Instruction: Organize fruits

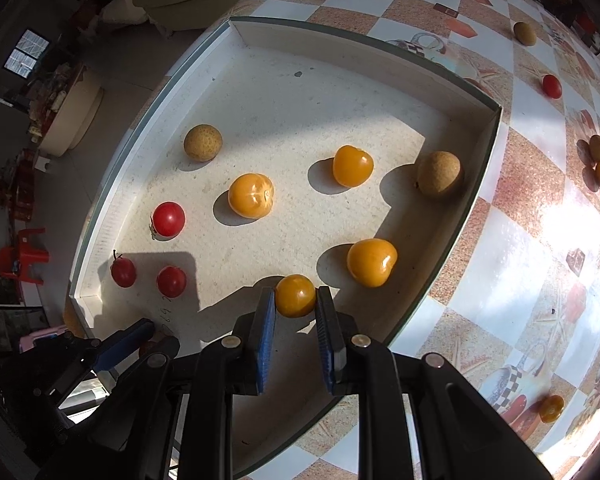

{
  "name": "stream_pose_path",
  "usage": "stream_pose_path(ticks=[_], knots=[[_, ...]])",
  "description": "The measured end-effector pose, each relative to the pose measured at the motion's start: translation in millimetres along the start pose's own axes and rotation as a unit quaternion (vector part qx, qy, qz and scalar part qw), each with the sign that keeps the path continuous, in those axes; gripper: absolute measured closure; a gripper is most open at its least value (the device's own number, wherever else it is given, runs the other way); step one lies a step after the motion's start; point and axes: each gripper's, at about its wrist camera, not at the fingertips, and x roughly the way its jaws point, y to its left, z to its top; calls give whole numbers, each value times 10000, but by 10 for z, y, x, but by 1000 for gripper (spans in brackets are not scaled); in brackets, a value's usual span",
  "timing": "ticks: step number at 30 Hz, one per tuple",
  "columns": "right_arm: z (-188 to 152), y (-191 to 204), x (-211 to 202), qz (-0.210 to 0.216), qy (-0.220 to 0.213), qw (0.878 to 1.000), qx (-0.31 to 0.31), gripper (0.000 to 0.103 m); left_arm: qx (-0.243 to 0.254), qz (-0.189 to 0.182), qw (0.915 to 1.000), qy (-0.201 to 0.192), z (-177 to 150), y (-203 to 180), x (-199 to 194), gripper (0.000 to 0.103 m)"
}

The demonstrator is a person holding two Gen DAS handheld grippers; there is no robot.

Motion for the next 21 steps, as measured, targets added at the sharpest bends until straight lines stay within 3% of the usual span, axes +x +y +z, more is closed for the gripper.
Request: stream_pose_path(ticks=[1,3,4,5,11,13,17,21], knots=[[18,9,14,19,1,10000,10,80,17,23,10000,5,-2,-8,-2,82],[29,-1,14,61,2,10000,26,80,49,61,10000,-1,3,-35,-12,58],[34,-15,8,82,7,10000,34,80,58,118,9999,-84,0,-43,-42,36],[35,-36,5,104,16,9999,40,79,84,172,9996,-210,-8,-50,-89,32],[30,-138,-61,227,-40,9997,119,66,219,148,9995,-160,-24,-63,-138,32],[28,-157,-121,281,-88,9995,143,58,202,170,9996,-139,-22,-70,-154,32],[10,-138,-266,419,-207,9988,129,26,239,241,9994,-35,15,-78,-173,31],[-53,-135,-433,424,-287,9984,236,19,351,391,9986,95,44,-108,-184,31]])
